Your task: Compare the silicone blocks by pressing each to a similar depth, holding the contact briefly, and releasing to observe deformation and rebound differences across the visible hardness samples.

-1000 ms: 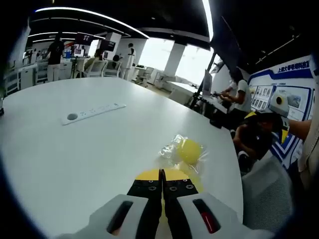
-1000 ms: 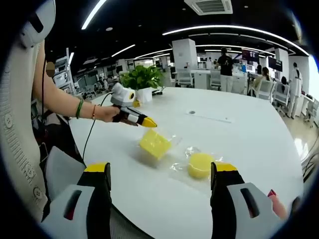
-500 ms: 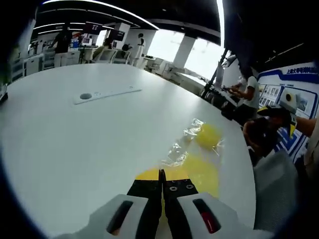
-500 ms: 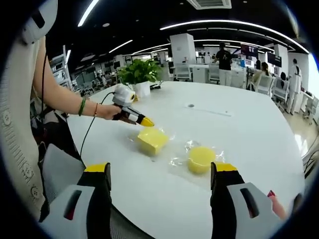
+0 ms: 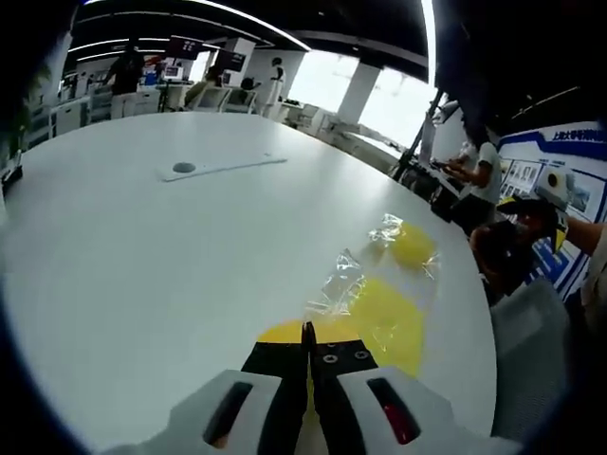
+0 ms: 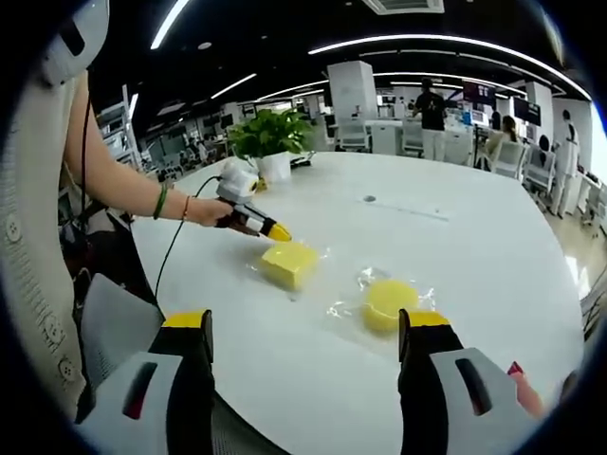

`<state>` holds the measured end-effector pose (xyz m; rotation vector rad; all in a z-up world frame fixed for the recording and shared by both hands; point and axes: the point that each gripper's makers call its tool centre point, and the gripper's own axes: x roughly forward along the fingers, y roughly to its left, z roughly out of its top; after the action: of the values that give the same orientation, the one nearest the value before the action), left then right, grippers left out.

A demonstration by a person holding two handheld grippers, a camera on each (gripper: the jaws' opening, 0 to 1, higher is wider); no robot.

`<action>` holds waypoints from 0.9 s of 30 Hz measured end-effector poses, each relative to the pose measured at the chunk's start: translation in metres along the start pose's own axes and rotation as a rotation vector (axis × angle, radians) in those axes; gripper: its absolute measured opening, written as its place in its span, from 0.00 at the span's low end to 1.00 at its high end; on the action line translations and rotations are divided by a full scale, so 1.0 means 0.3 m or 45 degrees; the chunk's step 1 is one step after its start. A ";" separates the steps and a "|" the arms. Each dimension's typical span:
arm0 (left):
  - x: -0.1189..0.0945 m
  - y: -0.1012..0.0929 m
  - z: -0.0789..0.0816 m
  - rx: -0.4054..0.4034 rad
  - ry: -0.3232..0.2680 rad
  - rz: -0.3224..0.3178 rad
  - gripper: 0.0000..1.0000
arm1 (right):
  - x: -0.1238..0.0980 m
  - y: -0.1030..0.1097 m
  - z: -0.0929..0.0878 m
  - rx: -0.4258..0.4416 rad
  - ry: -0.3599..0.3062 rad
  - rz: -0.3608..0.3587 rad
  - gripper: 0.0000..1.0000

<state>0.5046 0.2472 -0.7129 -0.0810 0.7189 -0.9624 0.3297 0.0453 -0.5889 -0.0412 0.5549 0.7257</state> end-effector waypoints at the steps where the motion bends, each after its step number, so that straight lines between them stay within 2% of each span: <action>1: 0.000 0.000 -0.001 -0.004 0.001 -0.004 0.00 | 0.000 0.000 0.000 0.000 0.000 0.001 0.74; 11: 0.006 -0.006 -0.001 0.007 -0.009 -0.037 0.00 | 0.004 -0.002 -0.010 -0.006 0.016 0.011 0.72; 13: 0.001 0.000 -0.001 0.022 -0.012 -0.022 0.06 | 0.005 0.001 -0.010 -0.003 0.015 0.016 0.72; 15: -0.003 0.004 0.000 0.000 -0.016 -0.013 0.17 | 0.005 0.002 -0.008 -0.006 0.012 0.017 0.72; 19: -0.021 0.027 0.001 0.022 -0.012 0.053 0.31 | 0.006 0.007 -0.010 -0.010 0.014 0.025 0.72; 21: -0.032 0.033 -0.001 0.028 -0.010 0.083 0.41 | 0.006 0.011 -0.009 -0.012 0.012 0.029 0.72; 27: -0.103 0.007 0.001 0.049 -0.032 0.147 0.53 | -0.002 0.019 -0.006 0.018 -0.002 0.044 0.72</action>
<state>0.4950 0.2721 -0.6972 -0.0175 0.6745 -0.8628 0.3249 0.0488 -0.5893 -0.0178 0.5602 0.7550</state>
